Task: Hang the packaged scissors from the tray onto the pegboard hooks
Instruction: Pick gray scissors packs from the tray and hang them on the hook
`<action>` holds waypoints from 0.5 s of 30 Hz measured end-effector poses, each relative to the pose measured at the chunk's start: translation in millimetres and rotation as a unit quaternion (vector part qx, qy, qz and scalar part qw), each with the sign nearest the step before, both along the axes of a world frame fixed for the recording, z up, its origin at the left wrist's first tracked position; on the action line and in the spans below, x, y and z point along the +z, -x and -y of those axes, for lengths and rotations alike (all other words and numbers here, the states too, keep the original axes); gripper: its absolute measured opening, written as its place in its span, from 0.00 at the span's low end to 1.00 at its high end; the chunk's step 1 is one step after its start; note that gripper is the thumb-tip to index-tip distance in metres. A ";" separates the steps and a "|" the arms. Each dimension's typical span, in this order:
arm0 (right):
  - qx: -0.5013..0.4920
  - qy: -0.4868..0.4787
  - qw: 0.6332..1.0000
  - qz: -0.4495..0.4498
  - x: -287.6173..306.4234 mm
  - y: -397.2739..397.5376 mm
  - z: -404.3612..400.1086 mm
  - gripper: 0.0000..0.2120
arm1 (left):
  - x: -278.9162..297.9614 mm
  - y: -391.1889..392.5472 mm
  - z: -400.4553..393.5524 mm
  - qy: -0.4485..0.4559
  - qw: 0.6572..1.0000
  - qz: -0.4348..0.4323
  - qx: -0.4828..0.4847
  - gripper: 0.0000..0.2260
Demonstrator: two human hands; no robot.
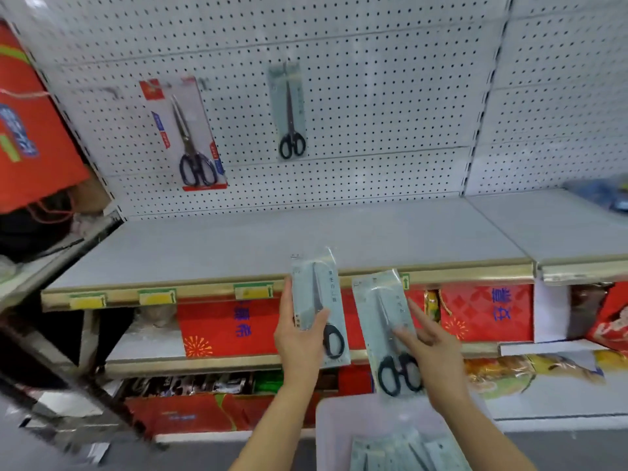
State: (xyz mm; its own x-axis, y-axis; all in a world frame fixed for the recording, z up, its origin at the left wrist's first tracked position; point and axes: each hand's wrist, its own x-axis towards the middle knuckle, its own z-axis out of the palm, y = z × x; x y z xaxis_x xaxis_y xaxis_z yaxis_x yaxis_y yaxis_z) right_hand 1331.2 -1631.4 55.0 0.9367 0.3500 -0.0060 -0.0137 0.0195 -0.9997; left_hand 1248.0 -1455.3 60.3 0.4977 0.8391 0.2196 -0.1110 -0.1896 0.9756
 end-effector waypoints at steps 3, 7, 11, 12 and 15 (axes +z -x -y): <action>-0.022 -0.057 0.997 0.045 51.2 -6.1 -20.3 0.22 | 48.1 -7.3 -17.6 -0.005 0.999 0.046 0.002 0.37; -0.040 -0.104 0.991 0.071 95.7 -12.9 -45.1 0.23 | 104.4 -22.2 -32.4 -0.034 0.993 0.110 -0.005 0.37; -0.022 -0.131 0.985 0.106 126.2 -23.8 -70.0 0.26 | 139.7 -43.3 -51.6 -0.053 0.987 0.152 -0.019 0.37; -0.018 -0.146 0.983 0.109 133.2 -27.0 -75.4 0.26 | 148.0 -48.1 -56.8 -0.059 0.985 0.159 -0.018 0.37; -0.019 -0.193 0.973 0.128 155.0 -40.0 -91.0 0.25 | 174.8 -66.1 -74.6 -0.079 0.983 0.162 -0.030 0.37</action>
